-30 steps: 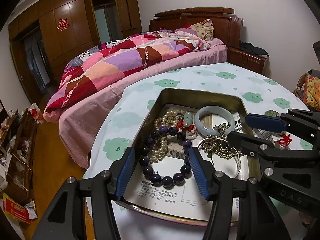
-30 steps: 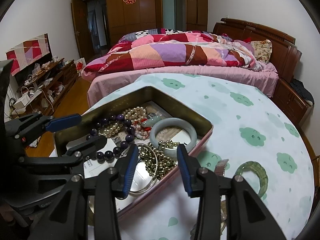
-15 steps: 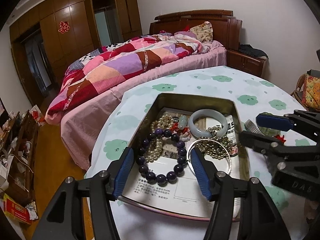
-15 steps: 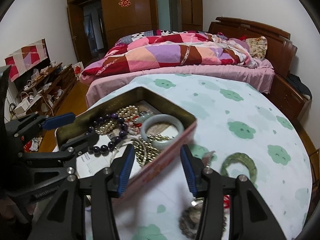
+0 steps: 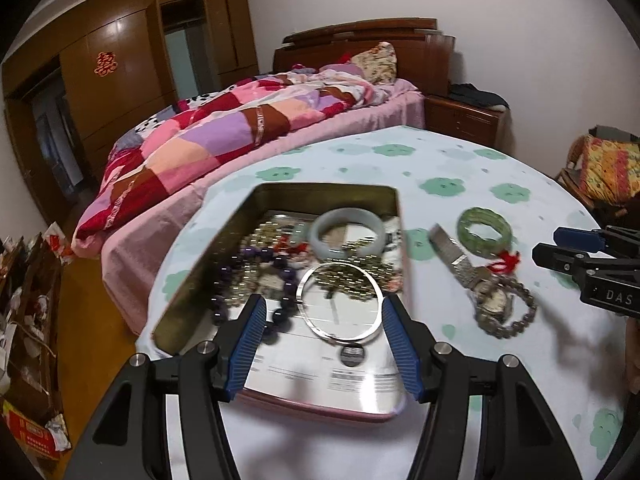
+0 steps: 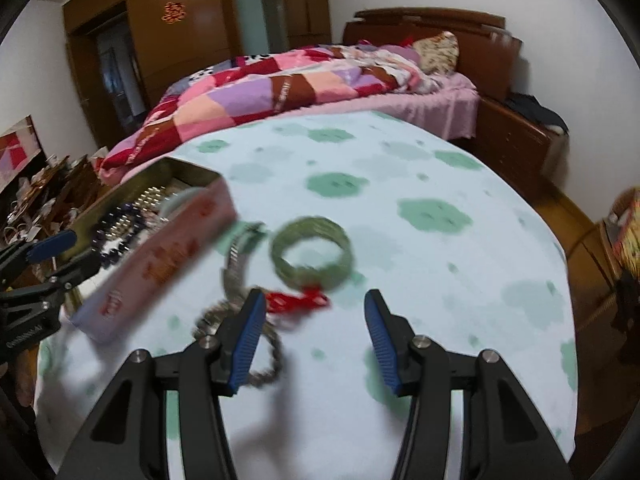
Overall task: Organize jewelry
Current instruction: 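Withdraw both grippers from the tin toward the watch and grey beads, then grasp the grey bead bracelet with the right gripper while the left grasps the watch band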
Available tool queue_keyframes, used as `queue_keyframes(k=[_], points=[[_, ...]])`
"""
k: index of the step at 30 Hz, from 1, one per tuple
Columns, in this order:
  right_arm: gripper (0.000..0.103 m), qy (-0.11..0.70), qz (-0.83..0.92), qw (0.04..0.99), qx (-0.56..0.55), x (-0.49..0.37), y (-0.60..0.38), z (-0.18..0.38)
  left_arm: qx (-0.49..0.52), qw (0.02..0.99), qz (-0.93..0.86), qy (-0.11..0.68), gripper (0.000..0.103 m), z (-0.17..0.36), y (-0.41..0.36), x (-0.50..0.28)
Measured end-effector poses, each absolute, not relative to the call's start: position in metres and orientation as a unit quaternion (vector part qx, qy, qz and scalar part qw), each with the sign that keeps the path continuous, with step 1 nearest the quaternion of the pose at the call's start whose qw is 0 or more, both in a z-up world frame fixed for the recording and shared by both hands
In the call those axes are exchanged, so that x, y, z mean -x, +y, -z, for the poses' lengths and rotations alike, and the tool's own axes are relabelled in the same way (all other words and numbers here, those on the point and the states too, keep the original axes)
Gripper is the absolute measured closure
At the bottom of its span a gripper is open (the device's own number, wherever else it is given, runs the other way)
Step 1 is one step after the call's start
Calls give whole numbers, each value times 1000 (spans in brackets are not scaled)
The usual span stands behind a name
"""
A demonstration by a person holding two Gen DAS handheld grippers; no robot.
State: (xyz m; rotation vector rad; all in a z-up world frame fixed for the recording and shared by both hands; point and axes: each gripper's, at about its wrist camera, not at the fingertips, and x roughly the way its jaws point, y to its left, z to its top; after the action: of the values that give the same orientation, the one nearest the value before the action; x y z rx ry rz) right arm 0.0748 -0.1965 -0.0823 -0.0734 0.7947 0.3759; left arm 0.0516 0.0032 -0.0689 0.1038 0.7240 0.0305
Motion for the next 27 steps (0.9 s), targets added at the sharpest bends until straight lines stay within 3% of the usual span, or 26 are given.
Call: queue_keyframes(k=[14,23,25,27], points=[[50,401,-197,893,53,-66,-195,96,-72,935,25,347,43,67,-34,-52],[75,424,-222,871,112,-68,-167,109,-77,933,32,351,43,71,-42,-57],[93,421,-226,870,122,-65,-165,109,-78,933,33,350,43,70,-43,-58],[93,408,-228,877,109,-62,-170,104,-78,933,35,349,43,69,-44,-60]])
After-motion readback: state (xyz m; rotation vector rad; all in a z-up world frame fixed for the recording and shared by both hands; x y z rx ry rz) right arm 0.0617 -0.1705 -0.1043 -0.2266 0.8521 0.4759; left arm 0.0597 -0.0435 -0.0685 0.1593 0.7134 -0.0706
